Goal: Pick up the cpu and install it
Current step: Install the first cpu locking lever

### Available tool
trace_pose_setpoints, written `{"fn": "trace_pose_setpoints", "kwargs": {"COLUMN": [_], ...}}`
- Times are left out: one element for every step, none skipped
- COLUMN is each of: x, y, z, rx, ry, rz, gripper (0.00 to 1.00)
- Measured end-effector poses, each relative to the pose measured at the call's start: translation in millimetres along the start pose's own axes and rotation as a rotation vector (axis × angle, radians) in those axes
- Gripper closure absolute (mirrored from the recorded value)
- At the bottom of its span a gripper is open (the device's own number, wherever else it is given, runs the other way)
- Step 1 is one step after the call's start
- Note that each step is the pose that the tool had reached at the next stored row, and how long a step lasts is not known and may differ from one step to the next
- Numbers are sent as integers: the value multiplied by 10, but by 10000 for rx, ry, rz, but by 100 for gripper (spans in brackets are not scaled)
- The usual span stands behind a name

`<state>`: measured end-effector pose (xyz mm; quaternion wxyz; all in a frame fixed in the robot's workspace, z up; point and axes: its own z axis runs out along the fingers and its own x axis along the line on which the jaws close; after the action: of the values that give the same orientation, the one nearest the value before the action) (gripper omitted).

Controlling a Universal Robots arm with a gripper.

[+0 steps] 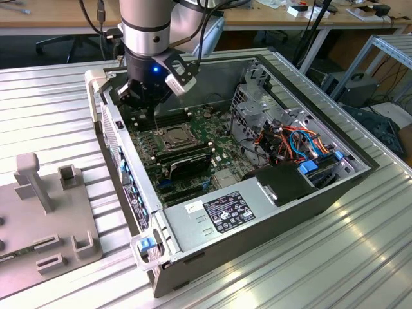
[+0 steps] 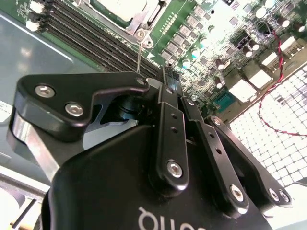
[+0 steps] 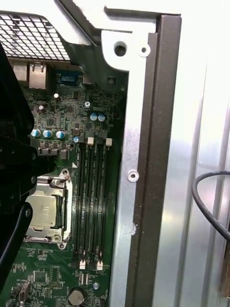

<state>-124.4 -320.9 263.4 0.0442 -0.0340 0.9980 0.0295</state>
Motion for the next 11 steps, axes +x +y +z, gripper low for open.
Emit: {"fn": "trace_pose_setpoints", "kwargs": {"x": [0,2,4,6,8,11,13,14,14,15,14], "y": [1,2,2,2,2,2,2,2,2,3,2], "z": [1,0,0,0,0,0,0,1,2,3,3], "rx": [-37,-100,-133,-209,-249,-323,-403,-470,-501,-511,-511], "ry": [-15,-37,-51,-81,-98,-126,-153,-177,-187,-190,-189], "rz": [2,8,11,15,18,22,27,33,35,37,37], "gripper": [89,89,89,89,89,89,89,89,89,89,89]}}
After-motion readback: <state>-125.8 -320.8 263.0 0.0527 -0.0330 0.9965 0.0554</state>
